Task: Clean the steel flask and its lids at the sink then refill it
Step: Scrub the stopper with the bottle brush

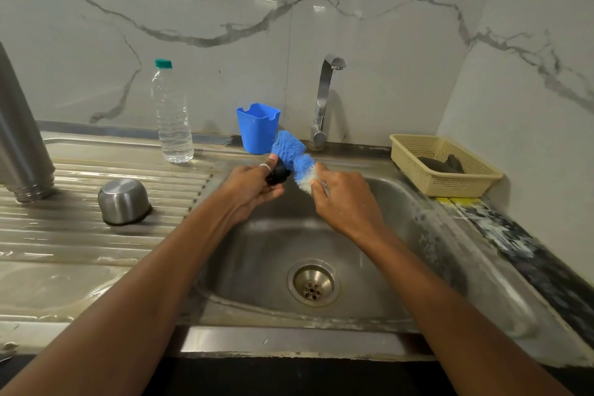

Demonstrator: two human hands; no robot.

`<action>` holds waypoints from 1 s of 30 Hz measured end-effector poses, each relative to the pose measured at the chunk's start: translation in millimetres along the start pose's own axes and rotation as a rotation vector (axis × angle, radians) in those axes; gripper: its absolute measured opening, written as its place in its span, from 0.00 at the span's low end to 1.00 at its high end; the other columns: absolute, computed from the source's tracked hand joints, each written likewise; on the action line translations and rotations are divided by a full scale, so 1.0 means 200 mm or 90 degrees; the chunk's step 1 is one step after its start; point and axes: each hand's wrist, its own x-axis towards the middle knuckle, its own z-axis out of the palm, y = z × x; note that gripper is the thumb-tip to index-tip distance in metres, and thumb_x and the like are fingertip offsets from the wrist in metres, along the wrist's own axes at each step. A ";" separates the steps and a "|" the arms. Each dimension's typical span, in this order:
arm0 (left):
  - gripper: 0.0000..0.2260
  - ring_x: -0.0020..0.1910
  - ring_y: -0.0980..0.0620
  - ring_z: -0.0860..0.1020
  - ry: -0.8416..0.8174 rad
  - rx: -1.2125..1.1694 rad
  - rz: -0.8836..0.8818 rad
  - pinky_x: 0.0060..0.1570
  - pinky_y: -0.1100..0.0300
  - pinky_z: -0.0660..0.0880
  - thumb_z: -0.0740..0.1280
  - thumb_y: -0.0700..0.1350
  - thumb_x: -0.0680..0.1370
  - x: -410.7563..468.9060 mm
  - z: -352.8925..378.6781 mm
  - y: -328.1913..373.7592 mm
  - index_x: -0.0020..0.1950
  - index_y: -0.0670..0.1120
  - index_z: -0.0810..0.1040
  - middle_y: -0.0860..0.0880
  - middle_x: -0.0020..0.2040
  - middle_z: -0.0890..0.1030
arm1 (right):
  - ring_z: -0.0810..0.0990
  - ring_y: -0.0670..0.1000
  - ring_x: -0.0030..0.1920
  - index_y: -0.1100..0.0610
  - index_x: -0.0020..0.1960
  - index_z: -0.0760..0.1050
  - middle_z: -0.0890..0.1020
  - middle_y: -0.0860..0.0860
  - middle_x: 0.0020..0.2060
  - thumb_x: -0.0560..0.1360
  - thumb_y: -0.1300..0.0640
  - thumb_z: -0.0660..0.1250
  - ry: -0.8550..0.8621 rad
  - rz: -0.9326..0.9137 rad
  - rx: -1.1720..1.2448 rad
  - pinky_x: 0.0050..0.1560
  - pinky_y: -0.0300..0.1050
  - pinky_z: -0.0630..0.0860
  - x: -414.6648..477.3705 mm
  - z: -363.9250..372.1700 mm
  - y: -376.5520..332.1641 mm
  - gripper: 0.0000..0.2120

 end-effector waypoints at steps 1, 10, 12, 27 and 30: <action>0.14 0.48 0.47 0.81 0.020 -0.007 0.004 0.41 0.59 0.84 0.68 0.51 0.82 0.00 0.00 0.00 0.56 0.39 0.77 0.37 0.59 0.81 | 0.81 0.59 0.43 0.57 0.59 0.78 0.84 0.56 0.41 0.81 0.53 0.61 -0.005 0.001 0.009 0.42 0.51 0.77 0.00 -0.01 0.01 0.12; 0.17 0.51 0.47 0.82 0.026 -0.036 -0.007 0.39 0.60 0.84 0.67 0.50 0.83 0.01 0.03 -0.01 0.64 0.38 0.77 0.40 0.61 0.81 | 0.80 0.62 0.42 0.56 0.53 0.76 0.83 0.57 0.40 0.79 0.52 0.60 -0.023 0.007 0.002 0.42 0.54 0.77 0.02 0.00 -0.03 0.10; 0.17 0.50 0.48 0.82 0.045 -0.055 0.002 0.37 0.62 0.83 0.67 0.51 0.83 0.02 0.03 -0.01 0.64 0.39 0.76 0.41 0.61 0.81 | 0.79 0.60 0.40 0.56 0.48 0.76 0.80 0.54 0.36 0.79 0.53 0.62 -0.033 0.017 0.032 0.41 0.54 0.77 0.02 -0.03 -0.01 0.07; 0.17 0.48 0.48 0.83 0.104 0.021 0.085 0.44 0.60 0.84 0.64 0.54 0.84 0.06 -0.05 -0.02 0.56 0.39 0.79 0.40 0.56 0.83 | 0.77 0.56 0.34 0.59 0.45 0.80 0.77 0.51 0.30 0.77 0.55 0.65 -0.019 0.003 0.083 0.36 0.51 0.73 0.01 -0.05 0.02 0.10; 0.15 0.49 0.47 0.83 0.057 0.041 0.089 0.45 0.58 0.84 0.65 0.53 0.83 0.03 0.02 -0.05 0.52 0.41 0.79 0.40 0.57 0.82 | 0.77 0.59 0.36 0.58 0.44 0.77 0.78 0.54 0.32 0.78 0.54 0.64 -0.004 0.014 0.071 0.37 0.51 0.73 0.01 -0.02 0.02 0.08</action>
